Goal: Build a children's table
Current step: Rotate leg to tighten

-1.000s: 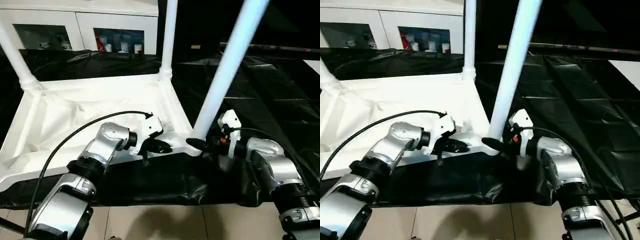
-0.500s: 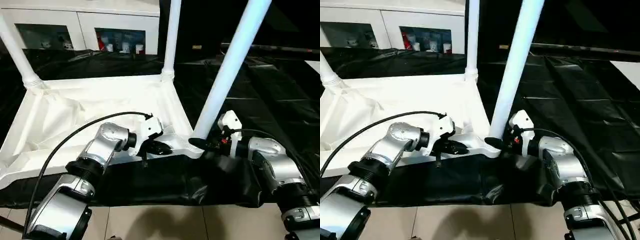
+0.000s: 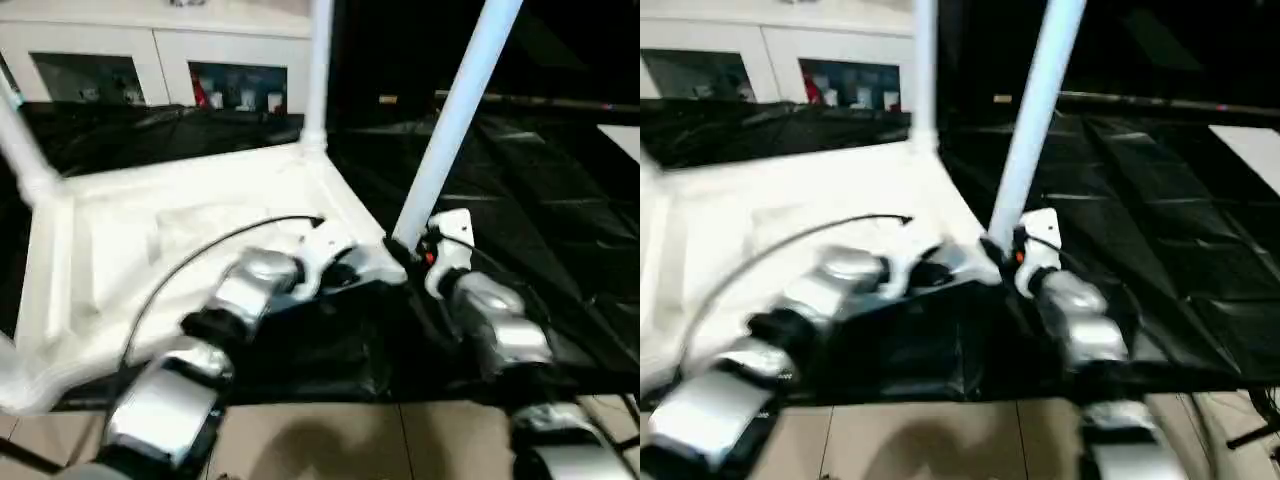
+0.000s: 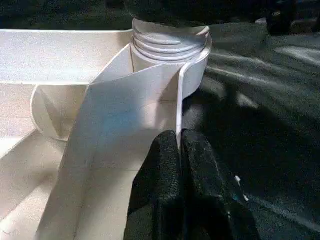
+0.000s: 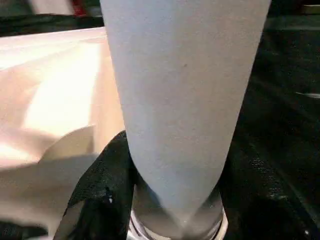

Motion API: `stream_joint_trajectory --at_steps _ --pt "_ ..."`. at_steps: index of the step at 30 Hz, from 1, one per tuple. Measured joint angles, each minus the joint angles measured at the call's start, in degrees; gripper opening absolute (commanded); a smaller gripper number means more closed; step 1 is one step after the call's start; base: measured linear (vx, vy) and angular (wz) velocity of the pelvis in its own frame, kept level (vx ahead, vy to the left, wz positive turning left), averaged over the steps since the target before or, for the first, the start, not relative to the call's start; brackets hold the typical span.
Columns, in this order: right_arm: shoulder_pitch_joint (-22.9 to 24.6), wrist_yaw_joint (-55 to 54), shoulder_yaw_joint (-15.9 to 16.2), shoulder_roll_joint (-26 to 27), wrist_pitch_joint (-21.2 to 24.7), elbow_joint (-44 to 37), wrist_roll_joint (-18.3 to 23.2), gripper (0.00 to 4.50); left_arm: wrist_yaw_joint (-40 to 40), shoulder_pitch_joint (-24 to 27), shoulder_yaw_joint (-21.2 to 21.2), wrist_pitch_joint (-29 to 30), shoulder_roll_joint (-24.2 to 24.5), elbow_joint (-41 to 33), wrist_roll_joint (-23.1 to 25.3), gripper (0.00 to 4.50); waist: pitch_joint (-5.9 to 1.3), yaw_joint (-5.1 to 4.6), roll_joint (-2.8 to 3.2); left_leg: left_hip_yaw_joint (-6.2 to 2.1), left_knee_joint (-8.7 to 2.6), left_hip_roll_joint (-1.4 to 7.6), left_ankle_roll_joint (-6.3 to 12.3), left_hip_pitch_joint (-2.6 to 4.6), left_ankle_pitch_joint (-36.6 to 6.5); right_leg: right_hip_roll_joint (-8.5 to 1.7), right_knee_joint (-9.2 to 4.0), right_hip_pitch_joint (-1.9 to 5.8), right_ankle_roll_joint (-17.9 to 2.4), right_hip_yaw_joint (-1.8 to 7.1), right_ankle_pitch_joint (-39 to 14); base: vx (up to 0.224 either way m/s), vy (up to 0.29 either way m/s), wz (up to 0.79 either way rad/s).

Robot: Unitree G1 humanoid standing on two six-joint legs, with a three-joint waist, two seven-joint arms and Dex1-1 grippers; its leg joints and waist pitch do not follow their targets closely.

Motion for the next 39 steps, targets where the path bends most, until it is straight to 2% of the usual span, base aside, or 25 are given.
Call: stream_joint_trajectory --at_steps 6,8,11,13,14,16,20,25,30,34,37,39 --pt "-1.5 -3.2 -0.7 1.8 -1.2 1.9 -1.8 1.93 2.0 -0.3 0.3 0.2 -0.7 0.4 0.3 0.00 -0.06 -0.13 -0.09 -0.03 -0.02 0.01 0.00 -0.04 0.0 0.02 0.00 0.01 0.0 -0.01 0.0 0.000 0.000 0.00" --pt "-1.4 -1.9 -0.6 1.4 -1.8 2.0 -2.0 2.49 1.5 -0.3 0.2 -0.2 -0.3 0.4 0.4 0.00 -0.06 -0.18 -0.09 -0.03 -0.03 0.01 0.00 -0.05 0.0 0.02 -0.01 -0.03 0.0 -0.01 0.0 0.000 0.000 0.00" --pt "-1.1 2.3 -0.2 0.6 -2.3 1.9 -1.7 2.69 -0.1 -0.2 0.1 -1.1 0.6 0.4 0.4 0.00 -0.05 -0.29 -0.07 -0.01 -0.22 0.00 0.00 -0.09 0.0 0.03 -0.01 -0.05 0.0 -0.02 0.0 0.000 0.000 0.00" --pt "-0.7 5.3 0.8 -0.7 -2.1 1.1 -1.5 3.08 -1.8 -0.1 -0.1 -1.8 1.6 0.1 0.5 0.00 -0.04 -0.29 -0.04 -0.02 -0.40 0.01 -0.01 -0.11 0.0 0.06 0.00 -0.08 0.0 -0.05 0.0 0.000 0.000 0.00" --pt "-0.5 7.0 1.2 -1.3 -1.7 0.7 -1.5 3.11 -2.7 0.0 -0.2 -2.1 2.2 0.0 0.6 0.00 -0.04 -0.32 -0.04 -0.02 -0.48 0.01 -0.01 -0.09 0.0 0.08 0.00 -0.10 0.0 -0.05 0.0 0.000 0.000 0.00" --pt "1.3 15.4 3.6 -5.3 -0.1 -2.4 -0.9 3.11 -6.6 1.5 -0.8 -3.5 4.5 -2.3 0.6 0.00 -0.03 -0.25 0.02 -0.03 -0.60 0.02 -0.01 -0.06 0.0 0.10 0.00 -0.11 -0.1 -0.07 0.1 0.000 0.000 0.00" --pt "3.6 27.5 5.9 -11.7 2.0 -6.6 0.3 3.11 -13.7 3.3 -1.5 -5.8 7.8 -4.9 -0.4 0.00 0.00 -0.08 0.10 -0.05 -0.56 0.04 0.00 -0.11 0.0 0.16 -0.01 -0.13 -0.1 -0.06 -0.1 0.000 0.000 0.00" --pt "5.2 37.3 7.7 -15.7 3.5 -8.5 1.3 3.11 -23.3 5.9 -1.8 -6.3 11.9 -8.9 -2.4 0.00 0.03 0.13 0.16 0.01 -0.45 0.03 0.01 -0.18 0.0 0.11 -0.05 -0.17 -0.2 -0.03 -0.2 0.000 0.000 0.00" --pt "5.4 43.7 9.6 -16.8 5.3 -9.8 2.9 3.11 -30.2 7.6 -2.4 -4.6 14.2 -12.4 -3.9 0.00 0.10 0.24 0.14 0.03 -0.36 0.04 0.01 -0.13 0.0 0.08 -0.03 -0.26 -0.3 -0.04 -0.2 0.000 0.000 0.00" --pt "5.3 45.5 9.7 -16.9 6.0 -10.6 3.4 3.11 -31.8 8.2 -2.7 -3.7 14.5 -13.7 -4.2 0.00 0.11 0.50 0.15 0.05 -0.34 0.04 0.01 -0.14 0.0 0.07 -0.02 -0.26 -0.3 -0.04 -0.2 0.000 0.000 0.00" --pt "5.3 46.8 9.9 -16.8 6.2 -10.6 3.5 2.74 -32.3 8.4 -2.7 -3.3 14.7 -14.3 -4.3 0.00 0.11 0.54 0.15 0.06 -0.32 0.04 0.01 -0.15 0.0 0.07 -0.01 -0.26 -0.3 -0.04 -0.2 0.000 0.000 0.00" --pt "5.3 47.5 10.3 -16.9 6.2 -10.8 3.5 2.64 -32.5 8.8 -2.8 -2.9 14.9 -15.1 -4.3 0.00 0.12 0.56 0.12 0.06 -0.32 0.05 0.01 -0.15 0.0 0.07 0.01 -0.26 -0.3 -0.05 -0.2 0.000 0.000 0.00"
